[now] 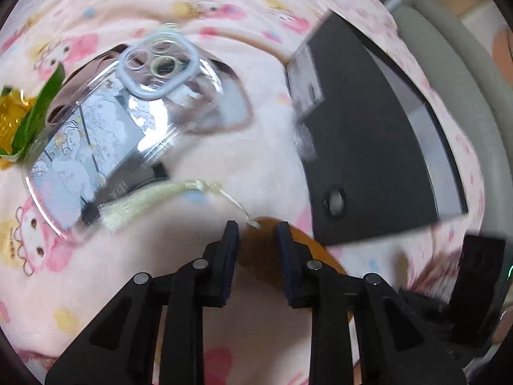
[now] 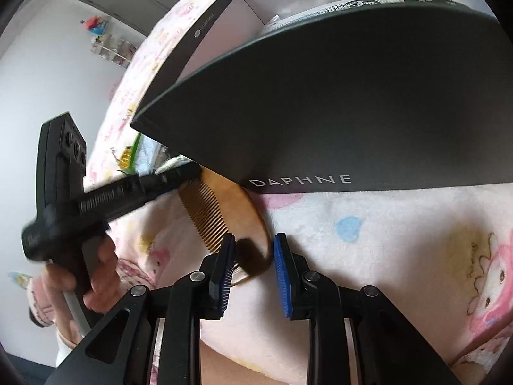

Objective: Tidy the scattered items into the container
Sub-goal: 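Close the left gripper on the wooden comb and lift it, then carry the wooden comb with the left gripper over the black box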

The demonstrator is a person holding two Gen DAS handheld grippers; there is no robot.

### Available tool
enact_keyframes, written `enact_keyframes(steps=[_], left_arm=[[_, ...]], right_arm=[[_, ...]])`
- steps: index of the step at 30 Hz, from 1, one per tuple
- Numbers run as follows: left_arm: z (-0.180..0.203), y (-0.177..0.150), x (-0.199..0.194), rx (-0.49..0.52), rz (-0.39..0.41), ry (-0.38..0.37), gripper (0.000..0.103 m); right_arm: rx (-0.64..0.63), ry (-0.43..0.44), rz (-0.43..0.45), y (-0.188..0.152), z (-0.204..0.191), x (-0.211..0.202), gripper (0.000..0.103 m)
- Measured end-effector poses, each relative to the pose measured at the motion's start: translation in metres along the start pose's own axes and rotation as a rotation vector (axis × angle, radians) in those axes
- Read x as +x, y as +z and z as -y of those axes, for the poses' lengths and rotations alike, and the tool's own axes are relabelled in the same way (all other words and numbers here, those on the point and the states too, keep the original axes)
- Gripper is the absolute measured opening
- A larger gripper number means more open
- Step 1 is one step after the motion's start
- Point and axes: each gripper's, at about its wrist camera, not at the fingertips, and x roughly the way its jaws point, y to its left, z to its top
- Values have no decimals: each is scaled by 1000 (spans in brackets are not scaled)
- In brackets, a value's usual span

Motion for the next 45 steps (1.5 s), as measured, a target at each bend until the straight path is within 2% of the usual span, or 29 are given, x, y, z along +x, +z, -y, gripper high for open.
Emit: enact_keyframes(steps=[2,6,9,13,16,18,22,26,28,31,35,37,41,45], left_arm=[[3,-9,-2,14,-17,19,25],[-7,-25,-10,-48,-67,-80,25],[-7,-32,-19,-52,-58,-155,24],[-16,-26,-25,-99,3,-135,26],[-18,-19,-16,-118,-22,-124,29],[-13,-15,-8,-95,-37,-96,32],[4,-19,5,-38,-72,-57,34],[13,-25,-1,8,-69,-63,33],[14,-29,-9,21,-46,-48,32],[14,-34,-30,7,-3,-96,30],[25,-38,-77,13,95,-157,29],[39,-35,-103,44,149,-159,29],[87,-4,-140,135,245,-134,29],[125,39,-146,184,278,-138,29]], right_arm=[[19,12,23,-4,7,-8,25],[61,16,93,1,14,-18,26],[94,-4,145,4,16,-27,26],[53,-124,127,0,6,-28,32],[64,-127,70,-1,8,-17,37],[77,-145,59,6,20,-20,37],[124,-148,91,18,32,-13,39],[106,-121,39,25,32,2,41],[69,-91,35,23,25,0,40],[52,-60,66,20,17,-15,37],[11,14,132,21,3,-55,32],[-25,39,189,24,-8,-82,32],[-88,43,314,41,-37,-120,32],[-114,50,392,58,-26,-156,32]])
